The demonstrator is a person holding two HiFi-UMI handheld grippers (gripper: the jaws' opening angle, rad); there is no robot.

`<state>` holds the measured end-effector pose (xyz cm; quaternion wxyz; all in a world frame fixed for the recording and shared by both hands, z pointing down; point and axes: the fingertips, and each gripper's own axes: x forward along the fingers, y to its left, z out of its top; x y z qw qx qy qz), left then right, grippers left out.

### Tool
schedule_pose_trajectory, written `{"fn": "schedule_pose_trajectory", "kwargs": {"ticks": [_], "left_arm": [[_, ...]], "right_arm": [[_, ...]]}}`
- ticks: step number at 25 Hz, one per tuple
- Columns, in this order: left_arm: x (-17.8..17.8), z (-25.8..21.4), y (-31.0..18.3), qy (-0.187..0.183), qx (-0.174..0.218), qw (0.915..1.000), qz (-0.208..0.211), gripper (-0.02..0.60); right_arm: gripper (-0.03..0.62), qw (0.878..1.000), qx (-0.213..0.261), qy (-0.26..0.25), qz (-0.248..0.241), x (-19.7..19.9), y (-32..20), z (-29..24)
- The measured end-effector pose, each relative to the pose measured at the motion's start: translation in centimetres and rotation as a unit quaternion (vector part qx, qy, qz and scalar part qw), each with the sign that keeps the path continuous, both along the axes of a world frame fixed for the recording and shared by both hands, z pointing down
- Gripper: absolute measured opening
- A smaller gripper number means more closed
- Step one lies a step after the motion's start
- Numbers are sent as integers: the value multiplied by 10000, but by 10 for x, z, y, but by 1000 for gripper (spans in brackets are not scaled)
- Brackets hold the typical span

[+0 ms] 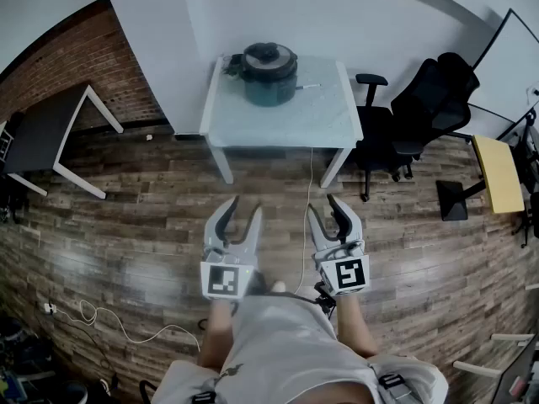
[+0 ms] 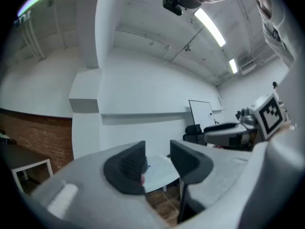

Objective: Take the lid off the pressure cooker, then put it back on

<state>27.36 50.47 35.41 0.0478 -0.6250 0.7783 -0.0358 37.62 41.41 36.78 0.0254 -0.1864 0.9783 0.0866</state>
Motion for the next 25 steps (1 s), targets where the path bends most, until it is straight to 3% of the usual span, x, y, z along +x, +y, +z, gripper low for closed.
{"fn": "schedule_pose_trajectory", "kwargs": {"ticks": [6, 25], "left_arm": [[1, -1, -12, -64, 25, 10000, 42, 160], [-45, 10, -68, 88, 24, 9999, 71, 154]], "right_arm": [[179, 9993, -194, -315, 71, -1, -15, -1], [179, 9998, -222, -5, 19, -49, -66, 12]]}}
